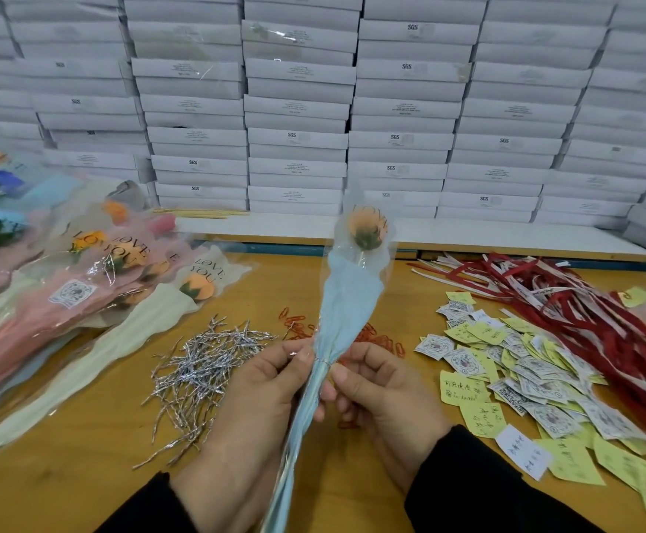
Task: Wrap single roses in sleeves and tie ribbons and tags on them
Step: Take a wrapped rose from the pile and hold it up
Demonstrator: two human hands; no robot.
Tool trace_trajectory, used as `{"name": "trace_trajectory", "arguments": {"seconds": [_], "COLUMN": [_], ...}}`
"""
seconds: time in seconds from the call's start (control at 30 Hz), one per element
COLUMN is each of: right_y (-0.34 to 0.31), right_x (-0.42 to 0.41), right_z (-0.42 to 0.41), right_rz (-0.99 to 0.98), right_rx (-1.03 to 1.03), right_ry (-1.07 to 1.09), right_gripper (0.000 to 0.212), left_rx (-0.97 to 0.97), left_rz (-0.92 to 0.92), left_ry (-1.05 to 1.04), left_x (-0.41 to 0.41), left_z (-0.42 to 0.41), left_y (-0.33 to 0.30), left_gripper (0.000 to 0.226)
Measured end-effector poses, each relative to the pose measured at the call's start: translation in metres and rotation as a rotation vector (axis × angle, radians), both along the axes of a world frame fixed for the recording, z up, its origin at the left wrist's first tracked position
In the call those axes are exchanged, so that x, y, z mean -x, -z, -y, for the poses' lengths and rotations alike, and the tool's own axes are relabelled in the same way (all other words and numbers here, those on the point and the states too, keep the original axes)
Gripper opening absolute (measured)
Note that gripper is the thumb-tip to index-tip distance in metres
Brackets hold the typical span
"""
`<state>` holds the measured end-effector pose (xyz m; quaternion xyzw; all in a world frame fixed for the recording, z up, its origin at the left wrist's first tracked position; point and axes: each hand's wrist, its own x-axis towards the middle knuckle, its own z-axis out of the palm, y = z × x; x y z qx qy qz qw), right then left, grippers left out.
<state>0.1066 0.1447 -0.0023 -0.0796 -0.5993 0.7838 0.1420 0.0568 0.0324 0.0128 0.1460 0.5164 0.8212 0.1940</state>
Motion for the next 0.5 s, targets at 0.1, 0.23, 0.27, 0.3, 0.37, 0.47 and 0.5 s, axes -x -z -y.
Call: {"name": "trace_trajectory", "arguments": {"seconds": [0.1, 0.23, 0.27, 0.3, 0.37, 0.47, 0.5], "right_y": [-0.0008, -0.0004, -0.0005, -0.0006, -0.0018, -0.0034, -0.0039], "right_x": [-0.0005, -0.0009, -0.0011, -0.0012, -0.0016, -0.0024, -0.0028], "right_z": [-0.0022, -0.0039, -0.0038, -0.0037, -0.003, -0.003, -0.0031], "right_rz": [-0.056, -0.091, -0.091, -0.09, -0.092, -0.099, -0.101], "right_rx": [-0.055, -0.095, -0.099, -0.103, -0.114, -0.127, -0.133], "right_ry": [-0.033, -0.003, 0.009, 0.02, 0.038, 0.055, 0.06], "right_gripper": [0.03, 0.017, 0.016, 0.016, 0.018, 0.02, 0.021], "left_rx": [-0.005, -0.006, 0.001, 0.014, 0.053, 0.091, 0.097], "left_rz": [0.005, 0.033, 0.032, 0.022, -0.008, -0.024, -0.019], "left_ry": [0.019, -0.02, -0.028, -0.034, -0.039, -0.057, -0.062], "left_x": [-0.0006, -0.0001, 0.0, 0.0002, 0.0001, -0.0017, -0.0024], "left_z": [0.0, -0.0005, -0.0004, -0.0003, -0.0002, 0.0001, 0.0003], "left_y": [-0.0023, -0.0032, -0.0031, -0.0023, -0.0007, 0.0019, 0.0023], "left_gripper": [0.019, 0.02, 0.021, 0.02, 0.021, 0.024, 0.023]}}
